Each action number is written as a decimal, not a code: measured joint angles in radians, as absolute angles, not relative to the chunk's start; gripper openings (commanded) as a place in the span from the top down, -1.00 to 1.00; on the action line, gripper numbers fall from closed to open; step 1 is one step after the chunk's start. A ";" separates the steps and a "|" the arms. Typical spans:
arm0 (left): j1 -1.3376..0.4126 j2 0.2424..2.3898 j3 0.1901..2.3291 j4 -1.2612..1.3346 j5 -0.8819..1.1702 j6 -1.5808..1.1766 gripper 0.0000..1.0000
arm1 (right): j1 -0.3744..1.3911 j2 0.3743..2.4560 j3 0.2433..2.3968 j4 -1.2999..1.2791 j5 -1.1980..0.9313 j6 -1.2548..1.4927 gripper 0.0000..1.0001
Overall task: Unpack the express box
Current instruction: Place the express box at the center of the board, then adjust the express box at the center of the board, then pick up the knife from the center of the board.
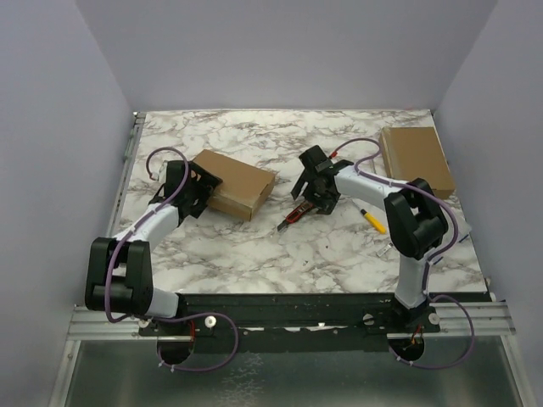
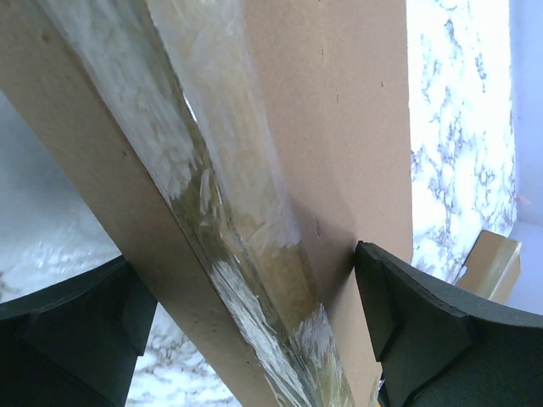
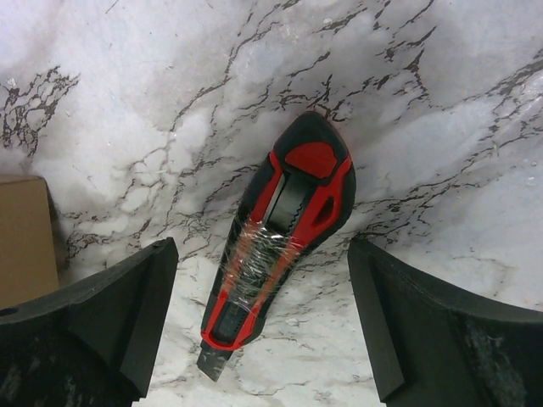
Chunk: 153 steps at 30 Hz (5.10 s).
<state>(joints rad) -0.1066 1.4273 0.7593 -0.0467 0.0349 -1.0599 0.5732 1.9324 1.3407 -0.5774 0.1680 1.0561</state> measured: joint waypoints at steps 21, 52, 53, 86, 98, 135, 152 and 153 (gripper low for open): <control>-0.255 1.198 0.677 -0.055 0.040 -1.046 -0.98 | 0.583 1.844 1.269 -0.461 0.172 0.839 -1.00; -0.068 1.384 0.997 -0.104 -0.087 -0.635 -0.98 | 0.588 1.738 1.133 -0.080 -0.318 0.765 -0.97; -0.059 1.439 1.032 -0.092 -0.071 -0.616 -0.98 | 0.588 1.740 1.130 -0.057 -0.338 0.770 -0.97; -0.068 1.703 0.965 0.081 0.274 -0.542 -0.78 | 0.530 1.864 1.334 -0.271 -0.197 0.610 -1.00; -0.073 1.530 0.948 -0.007 0.261 -0.400 -0.82 | 0.493 1.850 1.297 -0.521 0.112 0.832 -0.75; -0.120 1.493 0.948 -0.015 0.403 -0.396 -0.54 | 0.502 1.861 1.295 -0.675 0.182 1.311 0.99; -0.458 1.439 0.894 0.218 0.674 -0.402 -0.73 | 0.497 1.322 0.927 -0.308 0.165 0.804 0.99; -0.471 1.438 0.885 0.248 0.678 -0.414 -0.74 | 0.496 1.323 0.927 -0.294 0.144 0.795 1.00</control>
